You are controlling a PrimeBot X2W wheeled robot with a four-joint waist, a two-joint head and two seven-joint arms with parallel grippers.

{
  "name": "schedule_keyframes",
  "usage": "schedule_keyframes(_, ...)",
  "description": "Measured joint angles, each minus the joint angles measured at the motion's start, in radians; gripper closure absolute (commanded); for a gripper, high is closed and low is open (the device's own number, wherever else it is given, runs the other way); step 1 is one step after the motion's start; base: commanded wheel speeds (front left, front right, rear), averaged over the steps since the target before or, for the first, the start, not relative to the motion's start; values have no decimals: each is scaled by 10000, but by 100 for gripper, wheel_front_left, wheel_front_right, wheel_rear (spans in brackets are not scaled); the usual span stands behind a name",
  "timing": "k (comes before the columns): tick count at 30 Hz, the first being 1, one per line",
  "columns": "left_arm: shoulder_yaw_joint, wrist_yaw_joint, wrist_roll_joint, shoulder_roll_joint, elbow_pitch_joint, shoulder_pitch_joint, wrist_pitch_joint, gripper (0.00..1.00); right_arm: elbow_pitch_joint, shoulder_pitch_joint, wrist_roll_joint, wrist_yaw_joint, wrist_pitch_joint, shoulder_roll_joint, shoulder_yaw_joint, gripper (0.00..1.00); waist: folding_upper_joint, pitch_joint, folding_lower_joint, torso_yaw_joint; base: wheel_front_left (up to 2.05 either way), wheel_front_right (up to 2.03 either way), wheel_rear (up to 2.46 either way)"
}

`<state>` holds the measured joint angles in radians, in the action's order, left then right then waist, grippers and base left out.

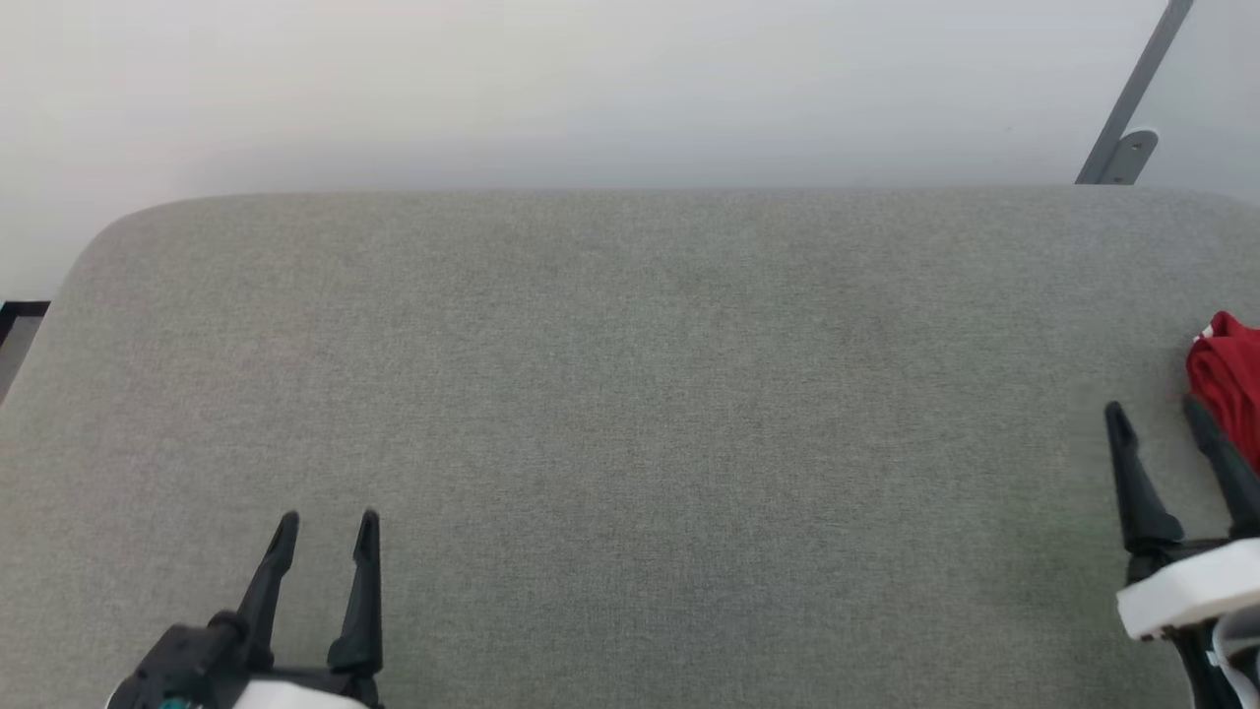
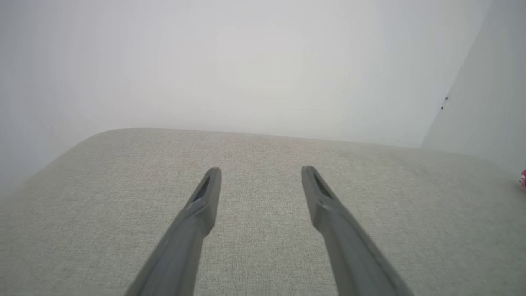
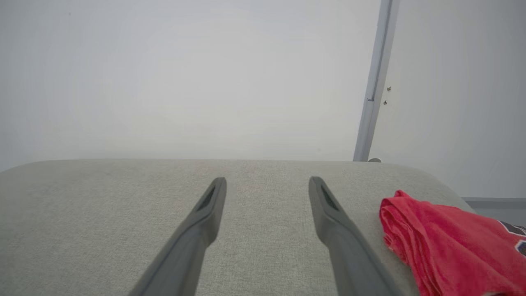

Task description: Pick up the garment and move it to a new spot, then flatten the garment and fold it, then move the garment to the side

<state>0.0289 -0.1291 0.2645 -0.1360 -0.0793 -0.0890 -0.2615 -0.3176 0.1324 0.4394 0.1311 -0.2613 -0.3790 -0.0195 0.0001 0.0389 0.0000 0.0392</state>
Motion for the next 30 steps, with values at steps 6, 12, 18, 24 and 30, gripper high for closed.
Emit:
schedule_keyframes(6, -184, 0, -15, 115, 301, -540, 0, 0, 926, -740, -109, -2, 151, 288, 631, 0, 0, -71, 0, -76, 0, 0, 0)
schedule_keyframes(12, -314, 0, -90, 184, 464, -732, 0, 0, 1538, -1240, -263, -2, 368, 637, 1014, 0, 0, -51, 0, -61, 0, 0, 0)
schedule_keyframes(18, -314, 0, -138, 169, 500, -755, 0, 0, 1848, -1374, -364, -2, 504, 840, 1131, 0, 0, -30, -1, -64, 0, 0, 0)
schedule_keyframes(24, -240, -2, -132, 163, 531, -737, 0, 0, 1981, -1380, -420, -2, 591, 915, 1116, 0, 0, 32, 1, -70, 0, 0, 0)
schedule_keyframes(30, -222, 0, -128, 174, 541, -734, 0, 0, 2017, -1388, -420, -2, 589, 986, 1051, 0, -1, 38, 0, -59, 0, 0, 0)
